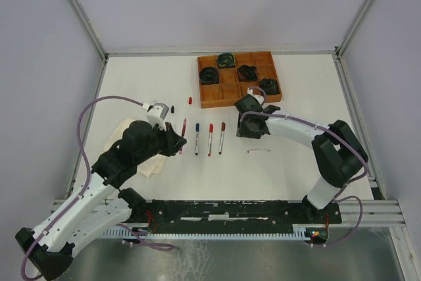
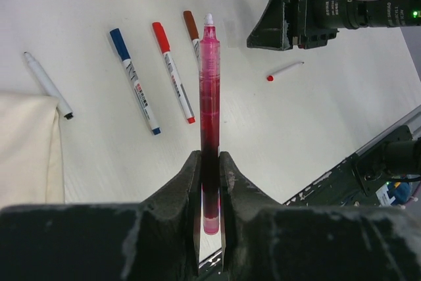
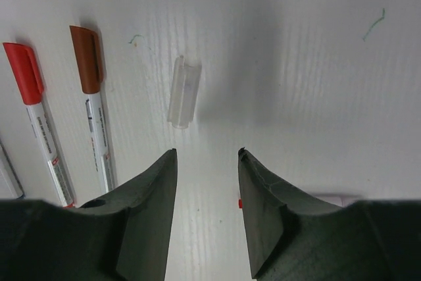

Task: Insert the pens into the pen caps
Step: Pick up the pen cap from the center of the board.

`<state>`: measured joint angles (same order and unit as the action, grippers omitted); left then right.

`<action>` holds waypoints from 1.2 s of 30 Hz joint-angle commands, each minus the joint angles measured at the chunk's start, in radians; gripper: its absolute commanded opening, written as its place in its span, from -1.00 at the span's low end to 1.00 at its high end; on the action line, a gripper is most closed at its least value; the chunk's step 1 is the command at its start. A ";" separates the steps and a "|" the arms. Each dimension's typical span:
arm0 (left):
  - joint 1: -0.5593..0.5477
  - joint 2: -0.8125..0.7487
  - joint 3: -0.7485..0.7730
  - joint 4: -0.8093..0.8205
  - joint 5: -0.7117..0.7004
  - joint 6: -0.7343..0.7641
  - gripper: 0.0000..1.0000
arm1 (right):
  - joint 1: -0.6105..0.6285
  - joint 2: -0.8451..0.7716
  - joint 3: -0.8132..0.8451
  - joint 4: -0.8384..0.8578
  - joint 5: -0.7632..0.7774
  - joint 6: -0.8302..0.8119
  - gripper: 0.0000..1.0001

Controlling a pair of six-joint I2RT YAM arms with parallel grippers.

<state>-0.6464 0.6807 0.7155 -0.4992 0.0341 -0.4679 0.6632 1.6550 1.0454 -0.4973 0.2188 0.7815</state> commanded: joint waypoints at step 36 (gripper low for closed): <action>-0.001 -0.079 0.002 0.007 -0.071 0.041 -0.91 | -0.010 0.266 0.236 -0.024 -0.027 -0.060 -0.41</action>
<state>-0.6464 0.6094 0.7151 -0.5262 -0.0212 -0.4591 0.6559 1.9266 1.2747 -0.5163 0.2127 0.7345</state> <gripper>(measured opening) 0.194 0.299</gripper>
